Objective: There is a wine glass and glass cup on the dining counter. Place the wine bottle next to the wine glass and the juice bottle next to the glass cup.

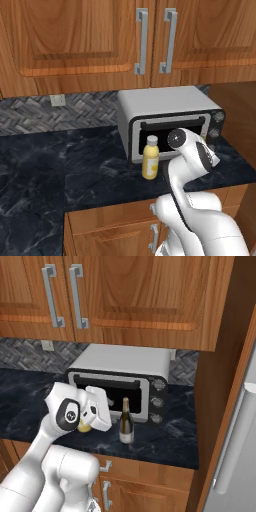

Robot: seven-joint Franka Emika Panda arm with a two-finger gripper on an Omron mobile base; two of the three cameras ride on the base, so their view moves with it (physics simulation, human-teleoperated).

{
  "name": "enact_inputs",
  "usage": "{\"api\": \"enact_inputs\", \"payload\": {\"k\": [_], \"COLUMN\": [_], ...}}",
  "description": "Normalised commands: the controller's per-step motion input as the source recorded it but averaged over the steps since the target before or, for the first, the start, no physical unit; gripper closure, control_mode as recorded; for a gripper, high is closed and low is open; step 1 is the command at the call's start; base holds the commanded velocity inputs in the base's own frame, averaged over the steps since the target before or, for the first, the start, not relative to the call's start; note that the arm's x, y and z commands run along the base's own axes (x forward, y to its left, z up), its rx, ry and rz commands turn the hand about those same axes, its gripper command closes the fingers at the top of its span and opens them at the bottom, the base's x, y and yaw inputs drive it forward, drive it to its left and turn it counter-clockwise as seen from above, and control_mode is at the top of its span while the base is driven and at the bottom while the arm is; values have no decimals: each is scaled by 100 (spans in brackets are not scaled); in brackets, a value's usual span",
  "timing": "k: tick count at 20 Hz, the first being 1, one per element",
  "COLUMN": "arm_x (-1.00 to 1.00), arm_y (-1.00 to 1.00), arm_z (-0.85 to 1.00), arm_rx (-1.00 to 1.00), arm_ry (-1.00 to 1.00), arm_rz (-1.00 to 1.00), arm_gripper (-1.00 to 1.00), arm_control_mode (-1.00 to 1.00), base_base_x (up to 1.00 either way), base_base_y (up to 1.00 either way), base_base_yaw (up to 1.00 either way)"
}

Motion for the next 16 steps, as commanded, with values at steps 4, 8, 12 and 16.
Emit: {"api": "enact_inputs", "payload": {"k": [4,8,12,16], "arm_x": [10,3,10,14], "arm_y": [-13,-14,-12,-8], "arm_z": [-7,-11,-19,-21], "arm_rx": [0,0,0,0], "arm_ry": [-1,0,0,0], "arm_rz": [1,0,1,3], "arm_gripper": [-100,-100,-100,-100], "arm_control_mode": [-100,-100,-100,-100], "base_base_x": [0,0,0,0], "base_base_y": [0,0,0,0], "base_base_yaw": [0,0,0,0]}}
